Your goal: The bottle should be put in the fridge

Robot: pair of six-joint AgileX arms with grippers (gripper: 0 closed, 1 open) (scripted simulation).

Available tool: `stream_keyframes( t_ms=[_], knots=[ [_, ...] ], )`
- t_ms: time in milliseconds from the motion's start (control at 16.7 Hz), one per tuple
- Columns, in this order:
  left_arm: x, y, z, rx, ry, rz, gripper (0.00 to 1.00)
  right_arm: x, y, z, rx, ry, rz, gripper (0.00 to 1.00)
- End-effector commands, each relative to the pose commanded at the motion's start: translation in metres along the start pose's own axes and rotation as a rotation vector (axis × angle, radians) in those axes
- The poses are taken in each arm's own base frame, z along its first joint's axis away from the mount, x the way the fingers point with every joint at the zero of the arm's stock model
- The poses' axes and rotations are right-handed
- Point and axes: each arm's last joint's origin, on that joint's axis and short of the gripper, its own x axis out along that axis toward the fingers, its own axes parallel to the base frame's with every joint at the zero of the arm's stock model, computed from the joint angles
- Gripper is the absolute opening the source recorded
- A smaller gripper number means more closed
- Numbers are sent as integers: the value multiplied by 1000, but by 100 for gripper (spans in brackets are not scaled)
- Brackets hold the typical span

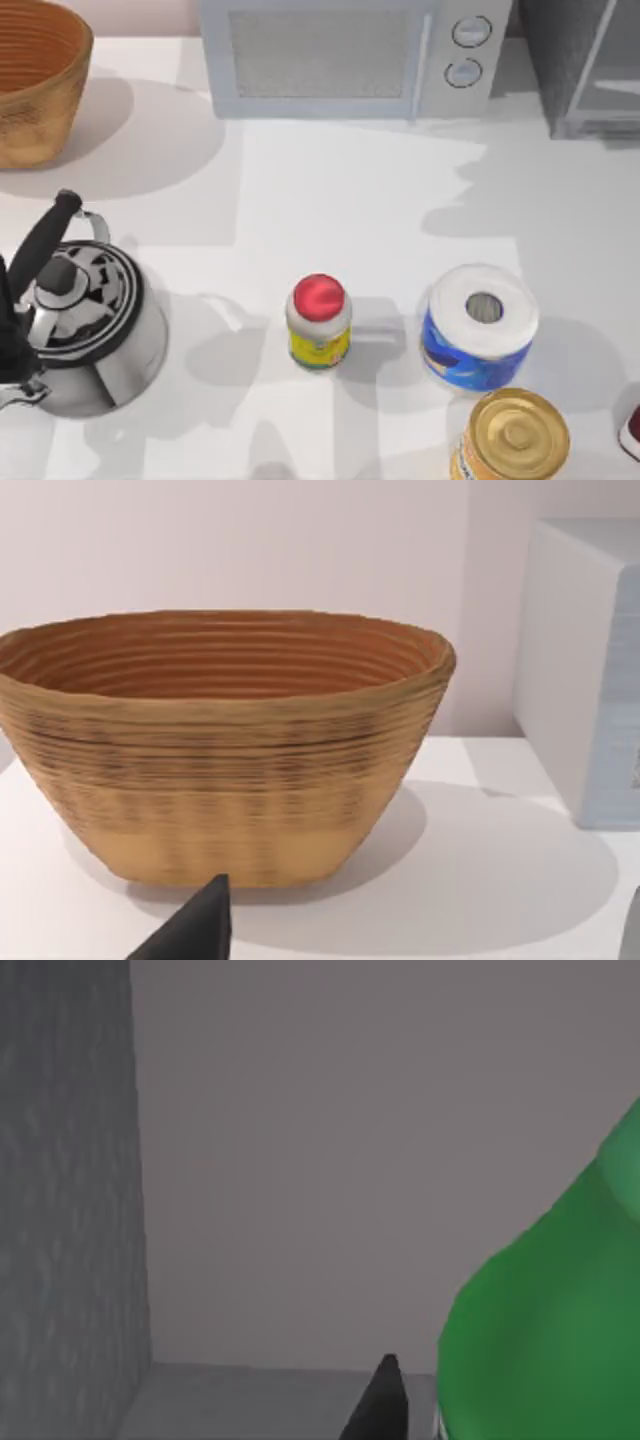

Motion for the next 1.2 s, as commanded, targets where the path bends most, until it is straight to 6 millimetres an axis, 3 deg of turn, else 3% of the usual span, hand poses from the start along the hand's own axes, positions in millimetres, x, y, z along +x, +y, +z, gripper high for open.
stream_keyframes(
  t_ms=[300,780,960,1200],
  knots=[
    [0,0,0,0,0,0,100,12,-11,-55,26,81,-26,1],
    [0,0,0,0,0,0,100,14,-9,-61,33,97,-23,1],
    [0,0,0,0,0,0,100,36,-11,-66,34,104,-23,1],
    [0,0,0,0,0,0,100,83,-14,-64,26,82,-20,1]
  ],
)
